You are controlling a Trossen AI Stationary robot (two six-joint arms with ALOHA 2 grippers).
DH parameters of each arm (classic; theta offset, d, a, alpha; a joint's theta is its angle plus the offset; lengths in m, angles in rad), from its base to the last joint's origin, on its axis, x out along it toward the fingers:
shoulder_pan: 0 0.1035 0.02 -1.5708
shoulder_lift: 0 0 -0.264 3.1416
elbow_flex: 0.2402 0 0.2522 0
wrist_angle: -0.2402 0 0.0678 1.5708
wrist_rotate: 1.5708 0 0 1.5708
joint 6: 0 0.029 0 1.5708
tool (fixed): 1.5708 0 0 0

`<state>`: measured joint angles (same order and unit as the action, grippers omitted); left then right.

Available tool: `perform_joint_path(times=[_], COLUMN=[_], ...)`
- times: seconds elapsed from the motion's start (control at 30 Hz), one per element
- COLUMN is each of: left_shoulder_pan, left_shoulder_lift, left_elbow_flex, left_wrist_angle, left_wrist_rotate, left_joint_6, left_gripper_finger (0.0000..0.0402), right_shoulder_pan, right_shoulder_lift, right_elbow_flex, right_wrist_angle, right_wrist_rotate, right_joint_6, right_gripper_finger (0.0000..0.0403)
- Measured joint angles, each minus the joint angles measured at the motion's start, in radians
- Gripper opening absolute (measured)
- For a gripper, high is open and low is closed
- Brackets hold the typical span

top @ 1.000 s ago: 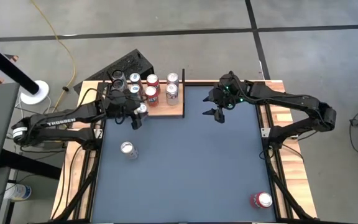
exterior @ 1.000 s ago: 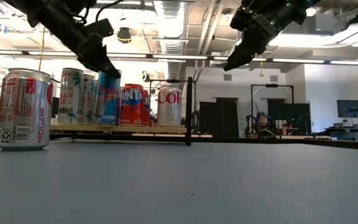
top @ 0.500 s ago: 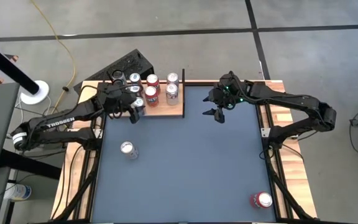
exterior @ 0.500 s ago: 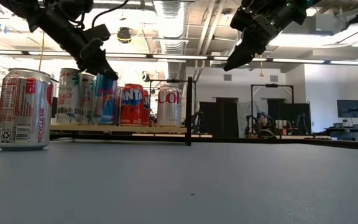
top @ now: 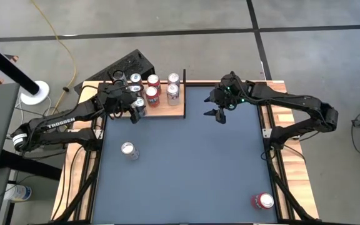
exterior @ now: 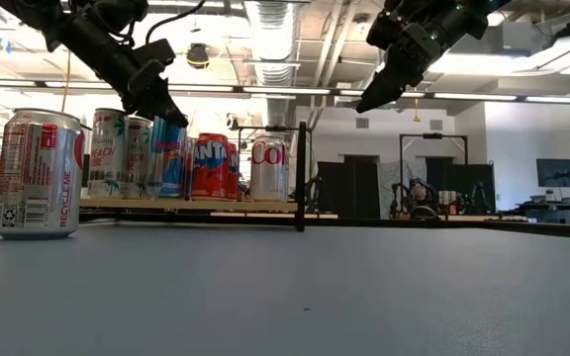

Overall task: Place canned beverage on shelf
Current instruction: Put the blue soda can on the shelf aligned with the other blue soda can

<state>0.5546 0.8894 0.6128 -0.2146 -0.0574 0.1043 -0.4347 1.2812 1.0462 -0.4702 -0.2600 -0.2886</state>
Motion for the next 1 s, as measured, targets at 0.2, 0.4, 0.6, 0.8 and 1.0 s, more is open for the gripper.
perform_joint_path(times=[0.2, 0.4, 0.6, 0.8, 1.0], left_shoulder_pan=[0.0, 0.0, 0.0, 0.0, 0.0], left_shoulder_lift=[0.0, 0.0, 0.0, 0.0, 0.0], left_elbow_flex=[0.0, 0.0, 0.0, 0.0, -0.001], left_wrist_angle=[0.0, 0.0, 0.005, 0.006, 0.008], left_wrist_rotate=[-0.006, -0.008, -0.01, -0.01, -0.014], left_joint_6=[-0.002, -0.004, -0.007, -0.008, 0.005], left_gripper_finger=[0.0226, 0.0231, 0.0259, 0.0268, 0.0269], right_shoulder_pan=[0.0, 0.0, 0.0, 0.0, 0.0], right_shoulder_lift=[0.0, 0.0, 0.0, 0.0, 0.0], right_elbow_flex=[0.0, 0.0, 0.0, 0.0, 0.0], right_wrist_angle=[0.0, 0.0, 0.0, 0.0, 0.0], right_wrist_rotate=[0.0, 0.0, 0.0, 0.0, 0.0], right_joint_6=[0.0, 0.001, 0.003, 0.003, 0.003], right_gripper_finger=[0.029, 0.029, 0.029, 0.029, 0.029])
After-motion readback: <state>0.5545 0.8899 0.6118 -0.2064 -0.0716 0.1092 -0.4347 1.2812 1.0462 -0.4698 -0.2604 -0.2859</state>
